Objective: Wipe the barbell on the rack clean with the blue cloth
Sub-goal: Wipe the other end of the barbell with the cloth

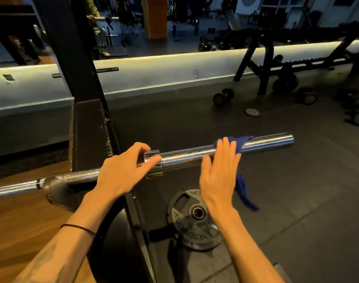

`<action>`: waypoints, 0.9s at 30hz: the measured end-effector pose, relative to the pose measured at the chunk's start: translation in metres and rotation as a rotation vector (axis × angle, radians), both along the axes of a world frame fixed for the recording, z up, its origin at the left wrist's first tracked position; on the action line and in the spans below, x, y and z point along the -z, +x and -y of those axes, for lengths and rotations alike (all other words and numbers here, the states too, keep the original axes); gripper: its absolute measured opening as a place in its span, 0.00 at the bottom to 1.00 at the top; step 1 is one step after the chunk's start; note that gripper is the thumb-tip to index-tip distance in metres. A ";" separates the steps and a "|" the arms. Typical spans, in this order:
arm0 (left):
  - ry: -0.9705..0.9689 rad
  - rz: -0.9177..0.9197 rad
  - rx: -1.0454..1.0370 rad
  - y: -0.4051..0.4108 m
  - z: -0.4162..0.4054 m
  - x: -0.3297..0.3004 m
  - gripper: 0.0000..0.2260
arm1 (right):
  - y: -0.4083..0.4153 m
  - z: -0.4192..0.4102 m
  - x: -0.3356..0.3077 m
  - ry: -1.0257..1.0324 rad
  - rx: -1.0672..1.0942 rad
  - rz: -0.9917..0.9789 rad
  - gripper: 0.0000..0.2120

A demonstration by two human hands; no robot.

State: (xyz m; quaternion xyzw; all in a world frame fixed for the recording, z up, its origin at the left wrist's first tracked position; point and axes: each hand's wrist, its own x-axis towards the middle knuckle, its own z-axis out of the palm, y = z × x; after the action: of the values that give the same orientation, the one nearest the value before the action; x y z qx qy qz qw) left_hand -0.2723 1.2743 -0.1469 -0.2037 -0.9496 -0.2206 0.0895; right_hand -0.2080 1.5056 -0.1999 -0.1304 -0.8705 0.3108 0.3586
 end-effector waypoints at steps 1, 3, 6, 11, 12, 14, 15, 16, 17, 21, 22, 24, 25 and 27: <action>0.011 0.032 0.019 0.001 0.003 -0.001 0.26 | 0.000 0.017 0.001 0.020 -0.052 -0.021 0.29; 0.002 0.050 0.047 0.003 0.005 -0.002 0.33 | 0.005 0.042 0.002 0.121 -0.233 -0.022 0.29; 0.012 0.052 0.046 0.003 0.006 -0.003 0.31 | 0.011 0.038 0.002 0.340 -0.376 0.015 0.30; 0.001 0.080 0.031 0.001 0.005 -0.006 0.27 | 0.009 -0.039 -0.007 0.438 -0.245 0.137 0.30; -0.014 0.090 0.031 -0.001 0.004 -0.007 0.28 | 0.010 -0.058 -0.008 0.398 -0.191 0.152 0.29; -0.036 0.111 0.033 -0.004 0.002 -0.009 0.31 | 0.010 -0.085 -0.008 0.323 -0.088 0.150 0.27; -0.037 0.121 0.031 -0.005 0.002 -0.008 0.31 | 0.009 -0.089 -0.008 0.296 -0.062 0.145 0.27; -0.032 0.126 0.030 -0.007 0.002 -0.007 0.30 | 0.007 -0.087 -0.007 0.268 -0.052 0.135 0.27; -0.026 0.126 0.025 -0.008 0.001 -0.006 0.28 | 0.005 -0.078 -0.008 0.234 -0.052 0.116 0.27; -0.089 0.071 0.021 -0.007 -0.001 -0.006 0.21 | 0.006 -0.009 -0.001 0.197 -0.175 0.014 0.30; -0.128 0.052 0.022 -0.006 -0.001 -0.006 0.19 | 0.009 0.006 0.001 0.248 -0.253 0.006 0.31; -0.168 0.023 0.021 -0.004 0.000 -0.007 0.19 | 0.015 0.017 0.006 0.364 -0.378 0.011 0.33; -0.156 0.023 0.022 -0.003 0.000 -0.007 0.21 | 0.016 0.011 0.005 0.418 -0.401 0.012 0.33; -0.082 0.039 0.052 -0.003 0.000 -0.007 0.25 | 0.015 -0.011 0.001 0.505 -0.368 0.025 0.33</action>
State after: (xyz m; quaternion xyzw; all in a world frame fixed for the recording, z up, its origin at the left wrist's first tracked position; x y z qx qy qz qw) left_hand -0.2754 1.2739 -0.1399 -0.2273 -0.9539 -0.1876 0.0567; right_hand -0.1928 1.5167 -0.2008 0.1188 -0.9335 0.1431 0.3067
